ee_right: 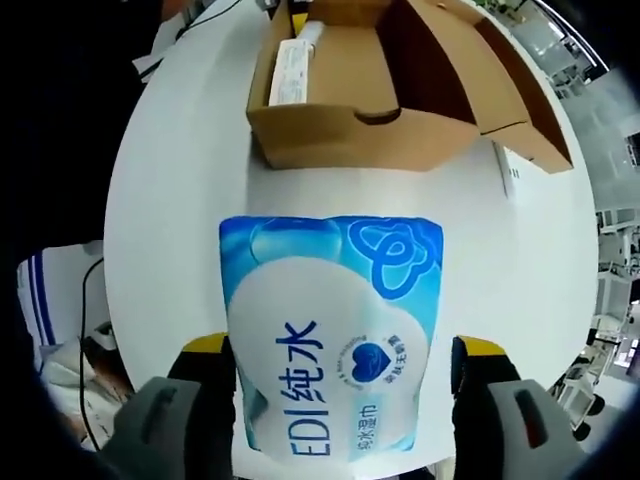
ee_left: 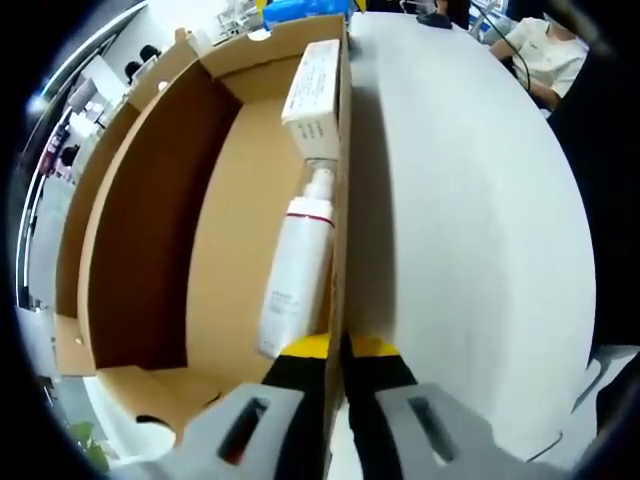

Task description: Operate the shoe box by opening the lid, removing the specified soft item, and placing it in the target area until the item is outside and the box remains undamaged.

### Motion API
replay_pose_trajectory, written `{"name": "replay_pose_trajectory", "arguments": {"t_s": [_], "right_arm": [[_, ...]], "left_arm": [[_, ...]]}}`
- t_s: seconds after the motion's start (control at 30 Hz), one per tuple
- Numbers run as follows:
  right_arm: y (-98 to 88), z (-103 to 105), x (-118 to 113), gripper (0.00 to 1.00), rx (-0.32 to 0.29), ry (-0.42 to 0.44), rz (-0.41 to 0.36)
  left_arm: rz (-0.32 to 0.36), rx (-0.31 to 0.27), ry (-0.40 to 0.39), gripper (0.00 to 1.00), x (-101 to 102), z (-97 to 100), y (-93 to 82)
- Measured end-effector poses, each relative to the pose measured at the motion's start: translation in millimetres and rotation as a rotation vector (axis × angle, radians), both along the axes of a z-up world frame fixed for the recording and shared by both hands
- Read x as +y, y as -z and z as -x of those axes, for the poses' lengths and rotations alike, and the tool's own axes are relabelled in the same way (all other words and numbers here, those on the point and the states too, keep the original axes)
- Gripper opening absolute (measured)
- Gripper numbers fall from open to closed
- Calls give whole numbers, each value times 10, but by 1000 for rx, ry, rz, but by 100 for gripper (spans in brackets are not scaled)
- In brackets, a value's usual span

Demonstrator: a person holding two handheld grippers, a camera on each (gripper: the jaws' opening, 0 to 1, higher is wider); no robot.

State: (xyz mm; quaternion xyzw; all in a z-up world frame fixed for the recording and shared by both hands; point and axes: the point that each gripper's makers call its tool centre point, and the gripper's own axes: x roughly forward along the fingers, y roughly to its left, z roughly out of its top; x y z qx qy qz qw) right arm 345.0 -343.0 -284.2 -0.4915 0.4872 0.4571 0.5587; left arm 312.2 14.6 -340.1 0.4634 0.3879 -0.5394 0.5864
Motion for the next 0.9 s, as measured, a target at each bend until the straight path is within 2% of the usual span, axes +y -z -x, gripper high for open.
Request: {"name": "replay_pose_trajectory", "arguments": {"t_s": [0.27,0.37,0.47,0.73,0.9], "right_arm": [[-118,5,62,92,-26,10,-24],[-208,-13,81,92,-61,3,-26],[-263,10,118,91,-61,20,-51],[-406,33,163,90,-89,29,-58],[-539,32,306,88,-128,36,-104]], "left_arm": [[-2,1,0,3,1,77,-25],[-2,1,2,3,1,94,-31],[-1,3,2,3,1,107,-36],[-2,3,-1,3,-27,205,-56],[-1,3,-2,3,-19,174,-53]]}}
